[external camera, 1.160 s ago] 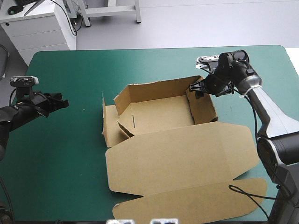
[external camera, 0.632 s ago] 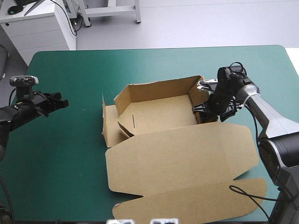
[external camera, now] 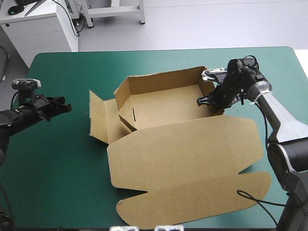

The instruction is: Fold the box

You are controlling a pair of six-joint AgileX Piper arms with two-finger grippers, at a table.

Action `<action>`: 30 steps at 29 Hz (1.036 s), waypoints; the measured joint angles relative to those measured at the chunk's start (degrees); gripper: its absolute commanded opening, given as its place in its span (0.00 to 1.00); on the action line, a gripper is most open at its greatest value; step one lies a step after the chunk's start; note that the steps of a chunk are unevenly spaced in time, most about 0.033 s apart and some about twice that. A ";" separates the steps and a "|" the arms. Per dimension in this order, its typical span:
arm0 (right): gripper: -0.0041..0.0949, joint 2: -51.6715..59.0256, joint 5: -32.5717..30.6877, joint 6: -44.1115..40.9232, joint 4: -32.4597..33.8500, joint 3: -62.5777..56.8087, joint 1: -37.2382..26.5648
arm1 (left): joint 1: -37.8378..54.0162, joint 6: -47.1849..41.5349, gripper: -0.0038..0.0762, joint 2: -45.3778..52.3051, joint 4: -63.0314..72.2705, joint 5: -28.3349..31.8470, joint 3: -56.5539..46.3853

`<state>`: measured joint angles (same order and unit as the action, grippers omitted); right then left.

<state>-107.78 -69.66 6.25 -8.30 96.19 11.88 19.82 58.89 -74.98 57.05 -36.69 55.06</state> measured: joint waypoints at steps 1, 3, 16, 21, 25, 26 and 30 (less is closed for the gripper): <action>0.02 0.06 -0.16 0.37 -0.32 0.53 -0.73 | 0.00 -0.07 0.04 0.00 0.00 -0.09 0.00; 0.02 0.64 -0.40 1.11 -1.13 0.94 -2.31 | 0.00 -0.99 0.04 -0.36 0.00 0.24 0.00; 0.02 16.08 -1.57 9.45 -17.98 1.79 -11.90 | 0.00 -1.73 0.04 -14.01 0.95 0.04 0.00; 0.02 16.81 -2.00 11.21 -23.11 1.79 -11.88 | -0.05 -0.90 0.04 -16.57 7.96 -4.29 0.00; 0.02 16.81 -2.00 11.45 -23.51 1.79 -11.88 | -1.95 0.37 0.04 -16.65 13.78 -6.79 0.00; 0.02 16.76 -2.00 11.57 -23.51 1.79 -11.88 | -2.80 0.40 0.04 -16.65 14.75 -7.18 0.00; 0.02 15.99 -2.00 11.57 -23.51 1.79 -11.67 | -6.31 0.41 0.04 -16.65 15.76 -8.73 0.26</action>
<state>-91.79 -71.65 17.82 -31.81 97.98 0.20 13.51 59.30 -91.63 72.81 -45.42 55.33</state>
